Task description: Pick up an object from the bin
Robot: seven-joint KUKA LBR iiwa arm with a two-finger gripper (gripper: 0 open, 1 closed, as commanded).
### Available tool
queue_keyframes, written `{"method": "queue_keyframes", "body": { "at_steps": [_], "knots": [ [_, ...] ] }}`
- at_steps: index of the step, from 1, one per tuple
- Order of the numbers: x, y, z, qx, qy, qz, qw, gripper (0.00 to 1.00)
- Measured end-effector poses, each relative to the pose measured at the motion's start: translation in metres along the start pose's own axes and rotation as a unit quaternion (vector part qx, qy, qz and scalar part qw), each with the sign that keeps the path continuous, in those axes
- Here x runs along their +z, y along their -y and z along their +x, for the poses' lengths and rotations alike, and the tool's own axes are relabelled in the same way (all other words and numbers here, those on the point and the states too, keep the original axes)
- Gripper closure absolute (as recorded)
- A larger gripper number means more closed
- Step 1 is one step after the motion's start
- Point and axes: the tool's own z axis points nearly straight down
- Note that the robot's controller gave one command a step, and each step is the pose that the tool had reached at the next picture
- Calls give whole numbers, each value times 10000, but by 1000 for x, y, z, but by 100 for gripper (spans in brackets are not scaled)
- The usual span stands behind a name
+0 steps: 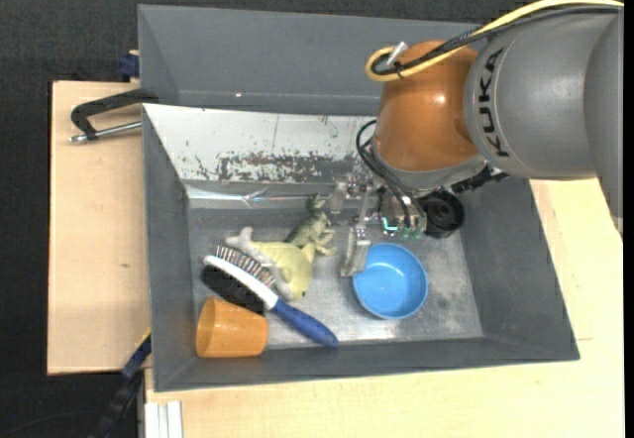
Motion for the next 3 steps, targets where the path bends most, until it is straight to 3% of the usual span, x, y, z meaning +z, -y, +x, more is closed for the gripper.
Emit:
{"method": "queue_keyframes", "body": {
  "at_steps": [1, 2, 3],
  "knots": [
    [53, -46, -1, -1086, 60, -4, 9941, 0],
    [59, -62, -19, -1802, 58, 8, 9836, 0],
    [58, -61, -19, -1794, 60, 8, 9838, 100]
  ]
}}
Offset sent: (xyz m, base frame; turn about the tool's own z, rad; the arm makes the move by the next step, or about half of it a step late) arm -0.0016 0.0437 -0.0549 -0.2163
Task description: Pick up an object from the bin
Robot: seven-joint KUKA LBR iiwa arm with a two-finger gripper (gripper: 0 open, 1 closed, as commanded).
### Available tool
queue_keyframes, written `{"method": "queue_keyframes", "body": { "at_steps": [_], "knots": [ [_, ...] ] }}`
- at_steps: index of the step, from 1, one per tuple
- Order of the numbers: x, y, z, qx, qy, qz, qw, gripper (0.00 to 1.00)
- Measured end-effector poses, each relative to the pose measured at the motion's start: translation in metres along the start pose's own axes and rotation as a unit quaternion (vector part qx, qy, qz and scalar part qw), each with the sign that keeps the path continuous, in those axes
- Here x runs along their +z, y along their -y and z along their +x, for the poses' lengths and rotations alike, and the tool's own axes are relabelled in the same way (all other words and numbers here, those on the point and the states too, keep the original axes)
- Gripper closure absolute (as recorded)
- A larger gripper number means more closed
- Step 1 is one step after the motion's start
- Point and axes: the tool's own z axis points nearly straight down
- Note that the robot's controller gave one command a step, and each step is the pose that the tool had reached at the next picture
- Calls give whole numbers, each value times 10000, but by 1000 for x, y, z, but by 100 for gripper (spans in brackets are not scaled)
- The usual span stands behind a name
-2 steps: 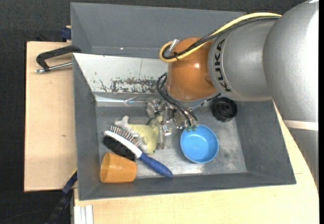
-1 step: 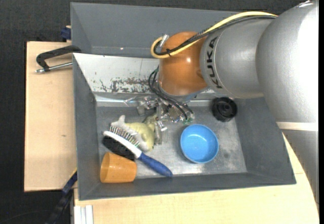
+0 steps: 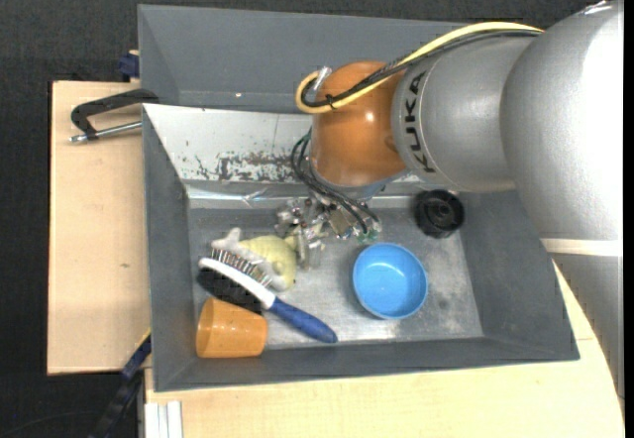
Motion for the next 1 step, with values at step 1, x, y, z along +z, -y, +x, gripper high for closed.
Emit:
{"method": "queue_keyframes", "body": {
  "at_steps": [1],
  "knots": [
    [-236, -26, 8, -689, 51, 7, 9976, 100]
  ]
}}
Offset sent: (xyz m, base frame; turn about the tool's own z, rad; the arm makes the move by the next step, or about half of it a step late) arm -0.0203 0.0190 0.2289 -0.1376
